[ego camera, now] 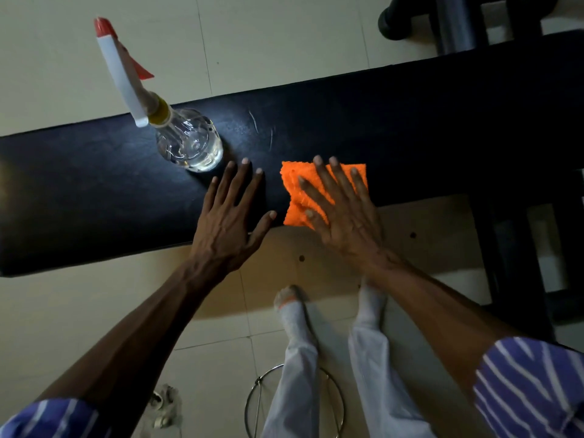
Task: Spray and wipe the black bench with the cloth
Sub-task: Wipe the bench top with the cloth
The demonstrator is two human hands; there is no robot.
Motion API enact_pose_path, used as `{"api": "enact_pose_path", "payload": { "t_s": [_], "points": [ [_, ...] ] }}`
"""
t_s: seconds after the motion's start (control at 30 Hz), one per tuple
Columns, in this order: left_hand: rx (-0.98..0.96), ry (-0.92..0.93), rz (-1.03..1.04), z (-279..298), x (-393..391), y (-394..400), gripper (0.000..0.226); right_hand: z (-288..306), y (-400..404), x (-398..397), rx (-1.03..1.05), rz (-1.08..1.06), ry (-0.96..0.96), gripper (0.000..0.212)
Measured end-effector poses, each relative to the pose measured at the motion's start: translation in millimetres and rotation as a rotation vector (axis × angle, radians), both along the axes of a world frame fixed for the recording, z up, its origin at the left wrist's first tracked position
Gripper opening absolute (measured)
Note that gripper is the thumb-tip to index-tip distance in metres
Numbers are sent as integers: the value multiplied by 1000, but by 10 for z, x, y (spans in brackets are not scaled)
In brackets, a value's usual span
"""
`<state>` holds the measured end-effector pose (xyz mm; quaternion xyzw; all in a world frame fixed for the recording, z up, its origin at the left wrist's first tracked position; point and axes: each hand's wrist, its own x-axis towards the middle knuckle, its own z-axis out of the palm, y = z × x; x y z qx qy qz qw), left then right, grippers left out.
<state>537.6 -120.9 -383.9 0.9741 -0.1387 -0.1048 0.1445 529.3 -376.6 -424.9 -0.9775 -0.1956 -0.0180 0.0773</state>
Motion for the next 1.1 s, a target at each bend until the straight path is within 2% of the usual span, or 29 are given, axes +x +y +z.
{"api": "enact_pose_path", "payload": {
  "t_s": [0.13, 0.2, 0.37, 0.57, 0.67, 0.83, 1.1],
  "points": [
    [-23, 2, 38, 23, -3, 76, 70, 97, 259, 223, 83, -333, -29, 59],
    [-39, 0, 63, 44, -23, 130, 68, 123, 545, 192, 90, -407, -28, 58],
    [-80, 19, 98, 127, -130, 190, 63, 116, 909, -82, 64, -189, 38, 60],
    [-120, 46, 153, 208, -195, 168, 59, 220, 437, 10, 55, 78, 119, 71],
    [-140, 53, 178, 229, -178, 109, 58, 236, 179, 71, 78, 110, 136, 78],
    [-180, 36, 214, 263, -84, -38, 52, 186, 67, 70, 129, 142, 156, 76],
    [-85, 15, 448, 300, -272, 325, 45, 84, 407, 245, -22, 328, 63, 75]
  ]
}}
